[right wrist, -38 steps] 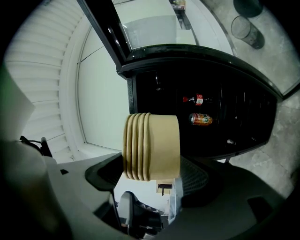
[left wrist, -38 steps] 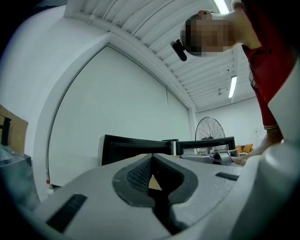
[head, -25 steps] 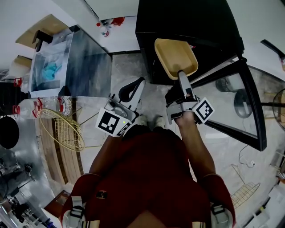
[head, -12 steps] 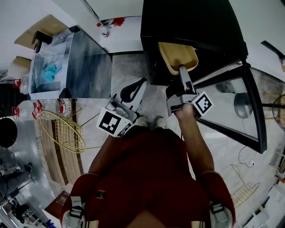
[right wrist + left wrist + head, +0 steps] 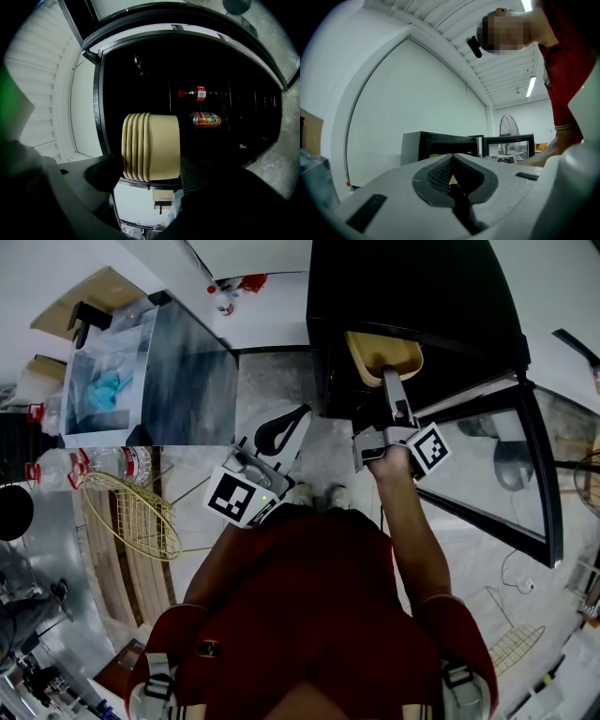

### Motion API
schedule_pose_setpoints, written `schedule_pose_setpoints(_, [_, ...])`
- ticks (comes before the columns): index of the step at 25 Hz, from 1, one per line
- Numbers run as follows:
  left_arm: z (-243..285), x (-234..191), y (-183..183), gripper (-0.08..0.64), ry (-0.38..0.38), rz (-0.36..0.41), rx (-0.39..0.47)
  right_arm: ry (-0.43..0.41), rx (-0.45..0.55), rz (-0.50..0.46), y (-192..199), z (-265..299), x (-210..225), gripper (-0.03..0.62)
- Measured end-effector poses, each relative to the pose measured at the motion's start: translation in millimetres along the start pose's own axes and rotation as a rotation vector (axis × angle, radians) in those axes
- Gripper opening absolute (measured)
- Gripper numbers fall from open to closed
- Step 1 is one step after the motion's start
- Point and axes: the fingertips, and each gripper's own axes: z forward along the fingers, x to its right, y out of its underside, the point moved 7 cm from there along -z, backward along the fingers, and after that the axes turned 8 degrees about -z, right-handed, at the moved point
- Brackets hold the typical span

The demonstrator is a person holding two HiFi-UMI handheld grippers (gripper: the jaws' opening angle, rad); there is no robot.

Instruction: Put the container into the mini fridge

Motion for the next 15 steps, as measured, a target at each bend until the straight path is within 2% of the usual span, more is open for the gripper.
schedule_pose_setpoints(15, [1, -13, -2, 0.006, -0.007, -0.017, 0.002, 0.006, 0.048, 0.008, 4, 27, 2, 0.377])
